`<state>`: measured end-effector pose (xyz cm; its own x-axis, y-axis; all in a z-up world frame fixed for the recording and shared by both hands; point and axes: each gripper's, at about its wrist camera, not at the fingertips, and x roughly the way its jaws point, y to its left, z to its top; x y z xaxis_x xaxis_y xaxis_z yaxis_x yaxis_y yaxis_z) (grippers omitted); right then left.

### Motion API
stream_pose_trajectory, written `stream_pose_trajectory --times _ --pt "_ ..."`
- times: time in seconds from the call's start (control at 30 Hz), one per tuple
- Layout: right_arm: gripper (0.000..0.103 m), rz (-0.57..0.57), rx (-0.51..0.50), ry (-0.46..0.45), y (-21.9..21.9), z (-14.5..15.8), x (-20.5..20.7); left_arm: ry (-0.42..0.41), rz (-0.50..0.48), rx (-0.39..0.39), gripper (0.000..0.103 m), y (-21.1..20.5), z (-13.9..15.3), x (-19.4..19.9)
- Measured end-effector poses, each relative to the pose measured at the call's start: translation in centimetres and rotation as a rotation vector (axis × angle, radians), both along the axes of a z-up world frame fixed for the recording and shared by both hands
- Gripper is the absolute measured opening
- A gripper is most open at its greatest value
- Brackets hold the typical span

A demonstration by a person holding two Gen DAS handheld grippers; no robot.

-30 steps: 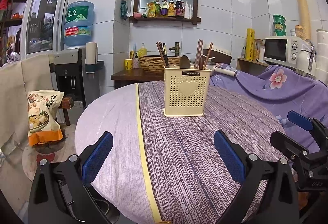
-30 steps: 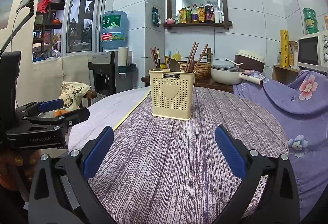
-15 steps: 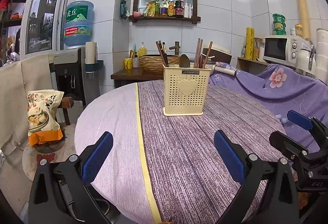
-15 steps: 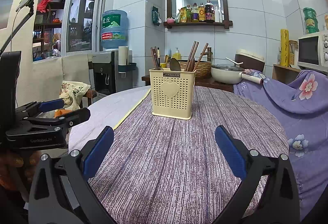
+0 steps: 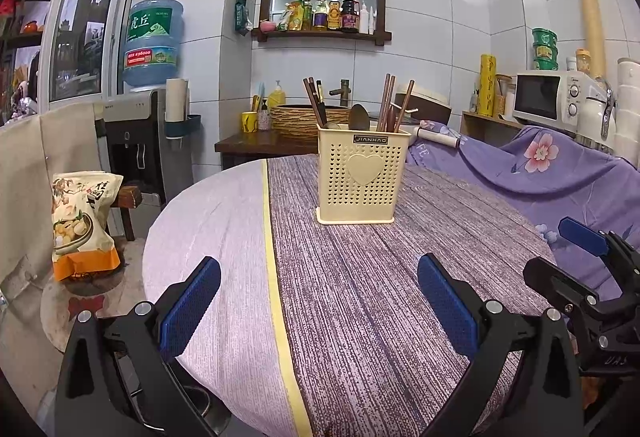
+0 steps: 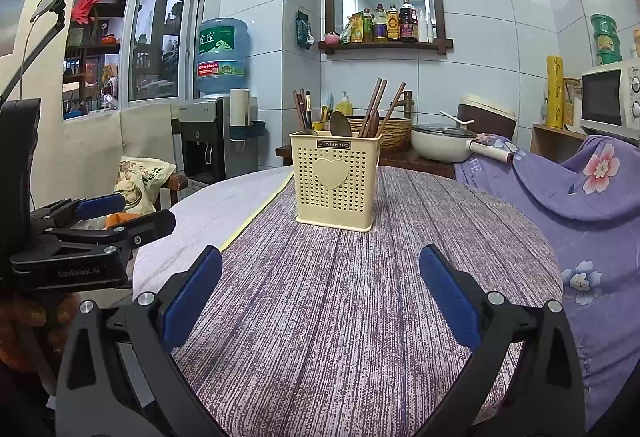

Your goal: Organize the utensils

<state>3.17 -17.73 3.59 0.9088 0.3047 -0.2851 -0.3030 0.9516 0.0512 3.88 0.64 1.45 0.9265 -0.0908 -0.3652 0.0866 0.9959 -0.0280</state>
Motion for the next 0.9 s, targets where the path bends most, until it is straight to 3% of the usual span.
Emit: stream_pose_trajectory --times 0.9 --pt "0.097 0.007 0.001 0.013 -0.33 -0.08 0.04 0.014 -0.001 0.006 0.097 -0.19 0.05 0.16"
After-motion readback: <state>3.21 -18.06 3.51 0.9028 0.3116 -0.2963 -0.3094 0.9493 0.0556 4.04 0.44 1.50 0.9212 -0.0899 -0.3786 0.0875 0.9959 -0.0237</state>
